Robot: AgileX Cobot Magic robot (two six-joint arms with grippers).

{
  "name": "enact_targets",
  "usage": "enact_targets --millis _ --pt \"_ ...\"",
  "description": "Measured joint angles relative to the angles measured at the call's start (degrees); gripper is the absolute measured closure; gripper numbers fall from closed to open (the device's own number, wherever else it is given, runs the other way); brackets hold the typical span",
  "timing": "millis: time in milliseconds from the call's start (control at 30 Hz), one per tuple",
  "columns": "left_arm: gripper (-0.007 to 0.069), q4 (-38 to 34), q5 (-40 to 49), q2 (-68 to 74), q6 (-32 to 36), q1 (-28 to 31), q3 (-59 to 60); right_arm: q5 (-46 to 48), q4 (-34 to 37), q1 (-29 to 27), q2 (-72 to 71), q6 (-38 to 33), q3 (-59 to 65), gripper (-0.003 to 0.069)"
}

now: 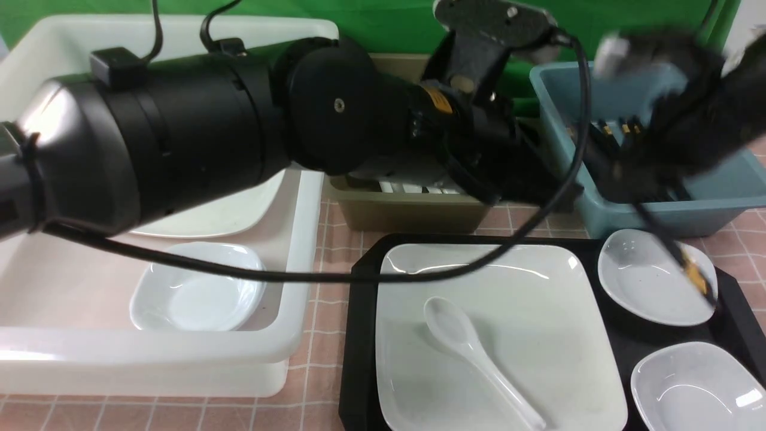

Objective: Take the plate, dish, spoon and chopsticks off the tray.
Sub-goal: Use the right arm to grab a pair of chopsticks from the plate, then use the right arm to put the chopsticks into the small storage box on the right, then use the left arm to grab a soup spoon from the plate

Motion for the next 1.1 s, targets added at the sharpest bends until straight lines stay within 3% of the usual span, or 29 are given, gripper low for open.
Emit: enact_targets --millis 167,433,633,900,1100 --pt "0.0603 0.67 -8.70 0.00 -0.29 2.30 0.00 -16.23 0.00 -4.74 5.84 0.18 -9.19 0.0502" --pt "0.0603 1.04 -6.25 0.00 -0.29 4.59 0.00 -31.44 -0.36 -7.50 20.02 0.31 -12.99 0.0502" --pt "0.0603 1.08 -1.11 0.00 -0.42 4.67 0.00 -33.18 -0.50 -7.93 24.52 1.00 -12.99 0.0498" --pt "0.0603 1.15 5.28 -0.10 -0.44 4.67 0.00 -30.97 -0.57 -7.98 25.54 4.03 -13.01 0.0328" --pt "0.0603 1.33 6.00 -2.47 -0.44 4.67 0.00 -26.96 -1.71 -7.98 22.28 4.85 -13.01 0.0312"
